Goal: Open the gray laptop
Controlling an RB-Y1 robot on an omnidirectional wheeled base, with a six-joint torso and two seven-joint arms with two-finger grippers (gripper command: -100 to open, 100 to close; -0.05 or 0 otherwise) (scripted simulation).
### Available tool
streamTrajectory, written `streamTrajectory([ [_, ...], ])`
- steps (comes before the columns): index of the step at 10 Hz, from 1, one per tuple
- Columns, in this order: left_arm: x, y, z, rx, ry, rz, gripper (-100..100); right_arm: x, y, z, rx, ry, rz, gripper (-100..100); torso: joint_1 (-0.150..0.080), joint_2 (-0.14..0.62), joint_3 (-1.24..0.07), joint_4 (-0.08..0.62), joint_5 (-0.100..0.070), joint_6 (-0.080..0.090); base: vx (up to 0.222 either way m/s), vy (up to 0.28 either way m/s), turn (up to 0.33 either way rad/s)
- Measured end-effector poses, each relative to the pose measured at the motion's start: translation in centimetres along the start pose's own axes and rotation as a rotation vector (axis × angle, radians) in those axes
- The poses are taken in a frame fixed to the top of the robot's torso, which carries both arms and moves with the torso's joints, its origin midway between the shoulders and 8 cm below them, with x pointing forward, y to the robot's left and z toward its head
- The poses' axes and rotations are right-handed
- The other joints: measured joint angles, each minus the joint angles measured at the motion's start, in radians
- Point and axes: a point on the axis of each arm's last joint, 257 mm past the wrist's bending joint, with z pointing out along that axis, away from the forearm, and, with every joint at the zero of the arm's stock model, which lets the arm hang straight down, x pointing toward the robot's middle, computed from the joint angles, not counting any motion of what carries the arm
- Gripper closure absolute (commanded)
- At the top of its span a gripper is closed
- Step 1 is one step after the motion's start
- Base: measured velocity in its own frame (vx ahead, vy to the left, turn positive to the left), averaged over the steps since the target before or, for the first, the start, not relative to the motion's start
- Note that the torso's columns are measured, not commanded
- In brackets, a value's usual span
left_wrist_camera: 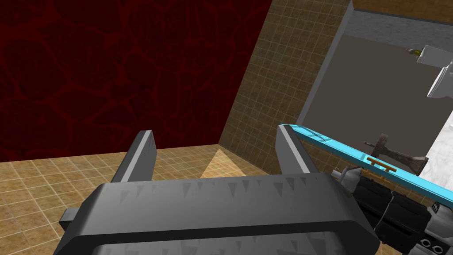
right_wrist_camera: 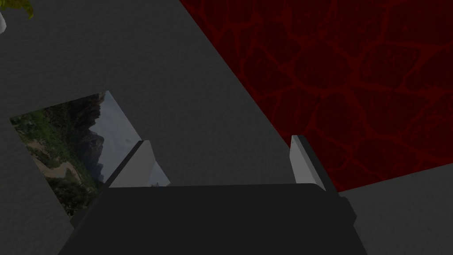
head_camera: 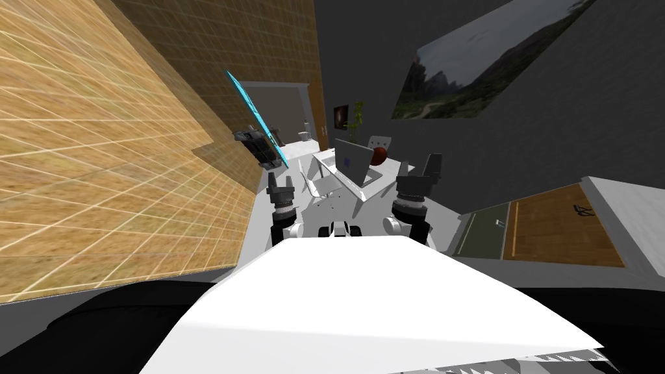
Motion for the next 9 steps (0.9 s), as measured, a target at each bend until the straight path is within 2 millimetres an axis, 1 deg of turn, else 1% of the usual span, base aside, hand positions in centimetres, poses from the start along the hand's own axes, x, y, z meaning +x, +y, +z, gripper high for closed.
streamTrajectory([
  [2,0.0,0.0,0.0,0.0,0.0,0.0,0,0.4,-1.0,0.1,0.021,0.028,0.044,-100,0.0,0.003,-0.005,0.004,0.0,0.0,-0.004,-0.04,-0.017],
  [4,0.0,0.0,0.0,0.0,0.0,0.0,0,1.0,-3.4,0.3,0.069,0.045,0.146,-100,0.0,0.003,-0.006,0.004,0.0,0.0,-0.01,-0.052,-0.015],
  [7,0.0,0.0,0.0,0.0,0.0,0.0,0,1.6,-6.5,0.4,0.138,0.04,0.299,-100,0.001,0.003,-0.006,0.004,0.0,0.0,-0.01,-0.049,-0.018],
  [9,0.0,0.0,0.0,0.0,0.0,0.0,0,2.0,-8.4,0.9,0.187,0.024,0.418,-100,0.001,0.004,-0.006,0.004,0.0,0.0,-0.011,-0.051,-0.015],
])
